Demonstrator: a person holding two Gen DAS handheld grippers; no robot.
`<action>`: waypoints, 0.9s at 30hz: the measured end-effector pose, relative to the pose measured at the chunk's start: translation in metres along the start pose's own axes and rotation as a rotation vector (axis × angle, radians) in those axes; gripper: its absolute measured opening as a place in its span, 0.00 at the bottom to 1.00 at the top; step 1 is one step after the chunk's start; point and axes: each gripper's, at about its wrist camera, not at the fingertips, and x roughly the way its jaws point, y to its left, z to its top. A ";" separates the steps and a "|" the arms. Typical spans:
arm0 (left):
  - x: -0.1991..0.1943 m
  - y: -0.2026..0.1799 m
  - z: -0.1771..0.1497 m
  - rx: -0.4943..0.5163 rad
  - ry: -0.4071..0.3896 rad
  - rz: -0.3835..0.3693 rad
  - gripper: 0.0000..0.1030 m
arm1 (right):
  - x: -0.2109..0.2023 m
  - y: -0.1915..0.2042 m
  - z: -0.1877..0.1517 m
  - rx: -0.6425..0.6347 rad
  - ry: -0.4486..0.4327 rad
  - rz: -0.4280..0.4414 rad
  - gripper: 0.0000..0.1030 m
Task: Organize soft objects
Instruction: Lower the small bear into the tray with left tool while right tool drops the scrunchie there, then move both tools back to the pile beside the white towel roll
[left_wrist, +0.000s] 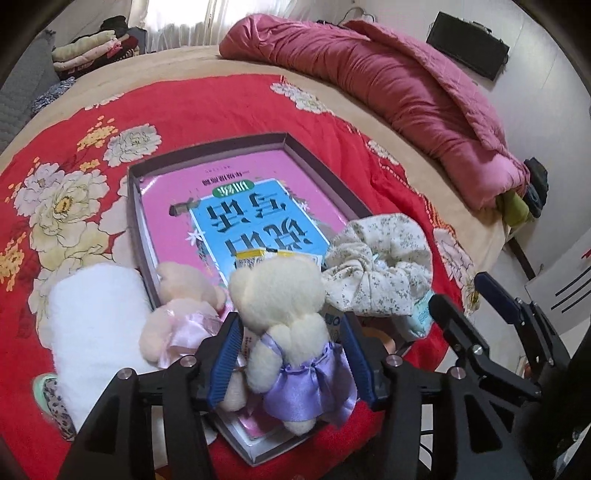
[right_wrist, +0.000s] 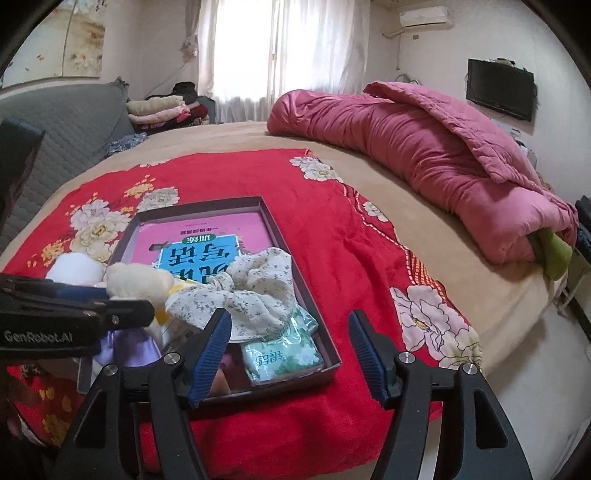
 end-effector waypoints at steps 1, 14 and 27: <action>-0.002 0.000 0.000 -0.001 -0.005 -0.003 0.53 | -0.001 0.002 0.000 -0.005 0.000 0.001 0.66; -0.039 0.024 -0.008 -0.057 -0.078 -0.014 0.54 | -0.019 0.025 0.012 -0.064 -0.044 0.011 0.71; -0.095 0.074 -0.028 -0.165 -0.183 -0.018 0.54 | -0.048 0.077 0.022 -0.166 -0.090 0.100 0.71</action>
